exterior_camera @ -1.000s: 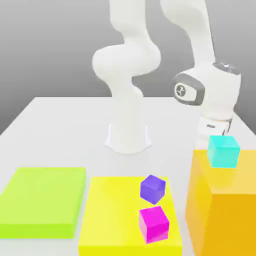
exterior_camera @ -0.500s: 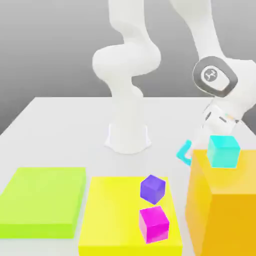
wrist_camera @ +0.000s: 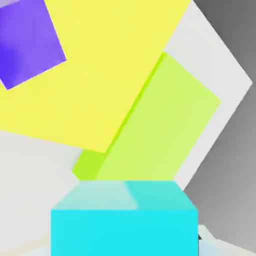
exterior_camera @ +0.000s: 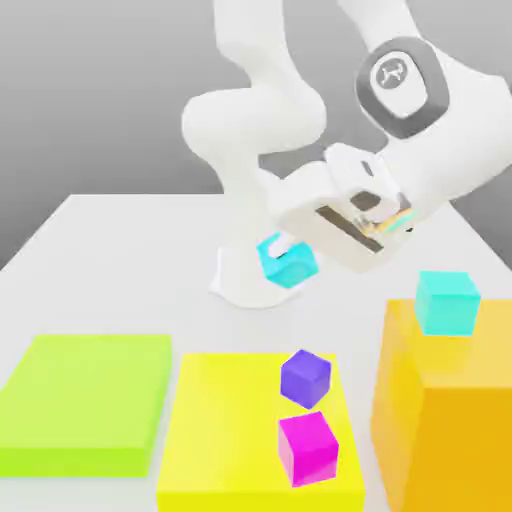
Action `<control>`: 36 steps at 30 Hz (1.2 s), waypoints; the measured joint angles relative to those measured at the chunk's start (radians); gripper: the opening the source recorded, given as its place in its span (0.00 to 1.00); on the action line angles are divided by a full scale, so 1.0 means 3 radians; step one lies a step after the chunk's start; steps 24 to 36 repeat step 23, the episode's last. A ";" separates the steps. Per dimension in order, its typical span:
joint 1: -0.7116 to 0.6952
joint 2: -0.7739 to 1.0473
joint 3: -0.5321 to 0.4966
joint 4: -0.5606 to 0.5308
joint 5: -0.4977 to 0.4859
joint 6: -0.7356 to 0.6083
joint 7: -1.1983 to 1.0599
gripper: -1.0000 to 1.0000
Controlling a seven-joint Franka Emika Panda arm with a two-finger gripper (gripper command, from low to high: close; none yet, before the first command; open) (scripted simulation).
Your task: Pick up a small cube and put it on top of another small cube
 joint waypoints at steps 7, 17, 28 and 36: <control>-0.0264 0.0193 -0.0285 0.0255 0.0686 0.0796 0.1009 0.00; -0.0484 0.0725 -0.0453 0.0452 0.1896 0.2207 0.1751 0.00; -0.0486 0.0996 -0.0432 0.0394 0.1982 0.2556 0.1719 1.00; -0.0486 0.0996 -0.0432 0.0394 0.1982 0.2556 0.1719 1.00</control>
